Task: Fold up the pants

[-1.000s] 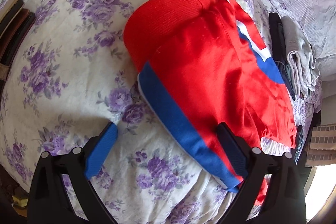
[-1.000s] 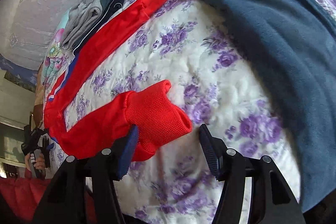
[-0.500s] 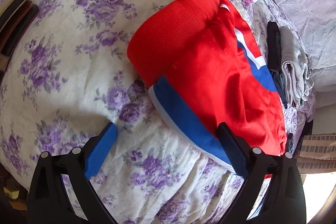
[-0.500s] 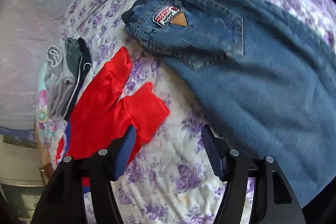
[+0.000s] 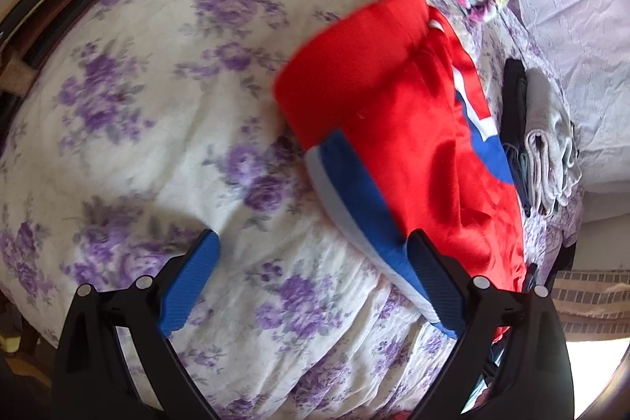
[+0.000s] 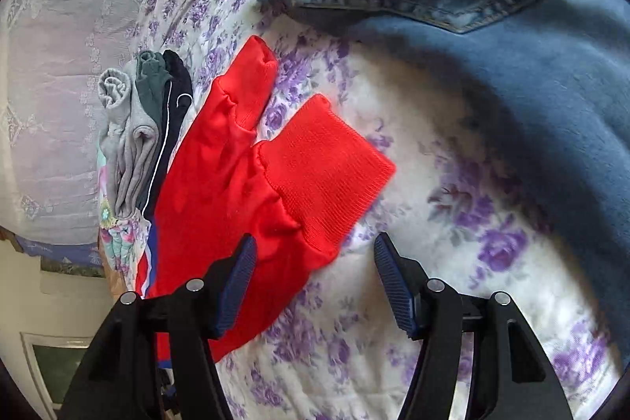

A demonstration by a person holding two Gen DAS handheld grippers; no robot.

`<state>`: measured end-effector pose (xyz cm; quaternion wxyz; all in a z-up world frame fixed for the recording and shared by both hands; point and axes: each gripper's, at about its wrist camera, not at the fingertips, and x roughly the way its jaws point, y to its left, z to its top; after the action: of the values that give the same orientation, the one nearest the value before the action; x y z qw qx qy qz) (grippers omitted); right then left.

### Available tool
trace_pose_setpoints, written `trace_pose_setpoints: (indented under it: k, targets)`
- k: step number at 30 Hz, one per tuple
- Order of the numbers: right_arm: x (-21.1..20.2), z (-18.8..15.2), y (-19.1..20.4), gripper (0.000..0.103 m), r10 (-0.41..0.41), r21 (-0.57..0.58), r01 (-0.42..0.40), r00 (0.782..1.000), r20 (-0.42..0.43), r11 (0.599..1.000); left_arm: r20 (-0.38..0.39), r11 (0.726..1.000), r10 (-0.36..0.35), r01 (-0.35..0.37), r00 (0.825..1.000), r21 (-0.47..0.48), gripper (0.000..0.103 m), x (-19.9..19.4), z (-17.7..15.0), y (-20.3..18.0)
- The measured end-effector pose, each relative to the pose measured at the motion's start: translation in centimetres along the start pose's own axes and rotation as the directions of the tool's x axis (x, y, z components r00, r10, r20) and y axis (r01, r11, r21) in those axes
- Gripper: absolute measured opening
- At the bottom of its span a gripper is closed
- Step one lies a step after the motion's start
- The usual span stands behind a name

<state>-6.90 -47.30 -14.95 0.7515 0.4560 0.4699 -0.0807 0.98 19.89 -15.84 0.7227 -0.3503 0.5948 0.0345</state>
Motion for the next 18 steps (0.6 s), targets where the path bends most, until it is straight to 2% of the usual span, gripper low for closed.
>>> trace_pose_setpoints:
  k: [1, 2, 7, 9, 11, 13, 14, 15, 16, 18]
  targets:
    - [0.3, 0.0, 0.1, 0.031, 0.028, 0.006, -0.028, 1.000, -0.014, 1.000, 0.005, 1.000, 0.002, -0.002, 1.000, -0.013, 0.093, -0.3, 0.0, 0.4]
    - [0.2, -0.1, 0.1, 0.022, 0.040, 0.023, -0.040, 0.999, -0.021, 0.999, 0.010, 1.000, 0.001, -0.001, 1.000, -0.029, 0.093, -0.5, 0.0, 0.9]
    - [-2.3, -0.2, 1.2, 0.018, 0.108, 0.034, -0.109, 0.994, 0.022, 0.993, 0.017, 0.990, -0.064, 0.065, 0.998, -0.126, 0.092, -1.1, 0.5, 2.8]
    - [-3.3, 0.0, 1.7, 0.017, 0.141, 0.043, -0.143, 0.989, 0.037, 0.989, 0.028, 0.987, -0.087, 0.090, 0.996, -0.132, 0.091, -1.1, 1.0, 2.5]
    - [-4.5, 0.4, 2.7, 0.017, 0.185, 0.044, -0.187, 0.982, 0.050, 0.981, 0.037, 0.988, -0.106, 0.109, 0.994, -0.113, 0.091, -0.5, 1.7, 1.4]
    - [-5.2, 0.8, 3.8, 0.017, 0.208, 0.018, -0.209, 0.977, 0.055, 0.978, 0.030, 0.991, -0.097, 0.099, 0.995, -0.087, 0.091, 0.7, 2.5, 0.0]
    - [-5.4, 1.0, 4.4, 0.017, 0.208, 0.004, -0.209, 0.976, 0.059, 0.978, 0.022, 0.992, -0.096, 0.097, 0.995, -0.085, 0.090, 1.3, 2.8, -0.7]
    - [-5.5, 1.2, 4.8, 0.017, 0.203, -0.006, -0.203, 0.977, 0.062, 0.979, 0.015, 0.991, -0.103, 0.104, 0.995, -0.089, 0.086, 1.7, 3.1, -1.5]
    - [-5.6, 1.4, 5.0, 0.017, 0.196, -0.005, -0.196, 0.979, 0.063, 0.981, 0.011, 0.986, -0.138, 0.138, 0.990, -0.092, 0.082, 1.8, 3.4, -2.9]
    - [-5.5, 1.7, 5.0, 0.017, 0.180, 0.003, -0.181, 0.981, 0.065, 0.984, 0.010, 0.981, -0.171, 0.172, 0.985, -0.087, 0.082, 1.0, 4.1, -5.9]
